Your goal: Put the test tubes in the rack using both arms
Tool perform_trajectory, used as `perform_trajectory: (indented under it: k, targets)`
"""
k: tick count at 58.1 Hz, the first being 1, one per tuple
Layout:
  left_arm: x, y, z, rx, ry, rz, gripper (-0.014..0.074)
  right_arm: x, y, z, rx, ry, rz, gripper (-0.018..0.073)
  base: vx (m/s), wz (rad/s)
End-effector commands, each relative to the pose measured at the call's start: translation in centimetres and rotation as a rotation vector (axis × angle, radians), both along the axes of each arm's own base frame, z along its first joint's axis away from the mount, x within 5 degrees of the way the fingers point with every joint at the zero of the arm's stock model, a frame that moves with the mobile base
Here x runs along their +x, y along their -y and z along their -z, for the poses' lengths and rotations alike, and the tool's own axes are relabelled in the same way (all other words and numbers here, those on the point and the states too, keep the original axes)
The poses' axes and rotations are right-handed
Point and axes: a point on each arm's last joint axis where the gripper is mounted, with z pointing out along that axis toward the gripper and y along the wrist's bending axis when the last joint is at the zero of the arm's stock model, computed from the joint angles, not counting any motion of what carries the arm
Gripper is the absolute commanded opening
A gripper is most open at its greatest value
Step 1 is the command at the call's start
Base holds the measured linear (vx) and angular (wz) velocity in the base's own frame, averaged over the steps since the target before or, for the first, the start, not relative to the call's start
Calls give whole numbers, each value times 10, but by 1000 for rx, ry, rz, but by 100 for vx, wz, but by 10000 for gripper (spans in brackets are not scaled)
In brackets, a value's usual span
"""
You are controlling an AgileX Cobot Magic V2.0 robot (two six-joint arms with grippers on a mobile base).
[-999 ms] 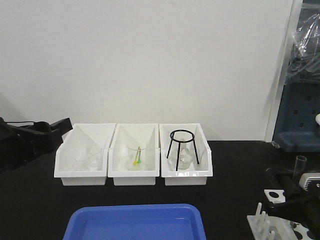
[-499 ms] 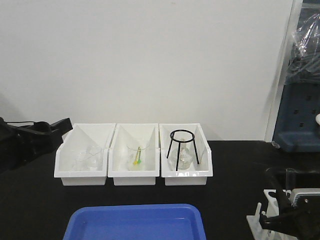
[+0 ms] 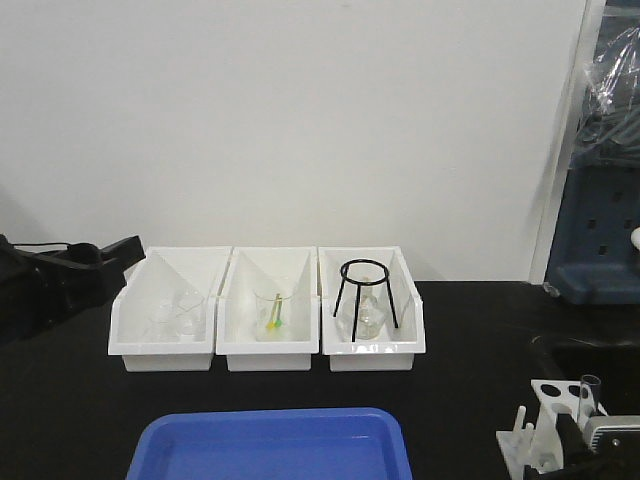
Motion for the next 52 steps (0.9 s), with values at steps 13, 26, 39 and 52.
perform_trajectory:
  k: [13,26,39,52]
  targets:
    - [-5,-1,-25,-51,127,11,592,0,1,-24,-49,214,0,176,0,0]
    - [-5,-1,-25,-51,127,11,592,0,1,-24,-48,217,7,473,0,0]
    - [-5,-1,-25,-51,127,11,592,-8,2,-54,-84,247,9,567,0,0]
    - [-5,-1,-25,-51,127,11,592,-27,1,-129,-70,258,-15,566,0,0]
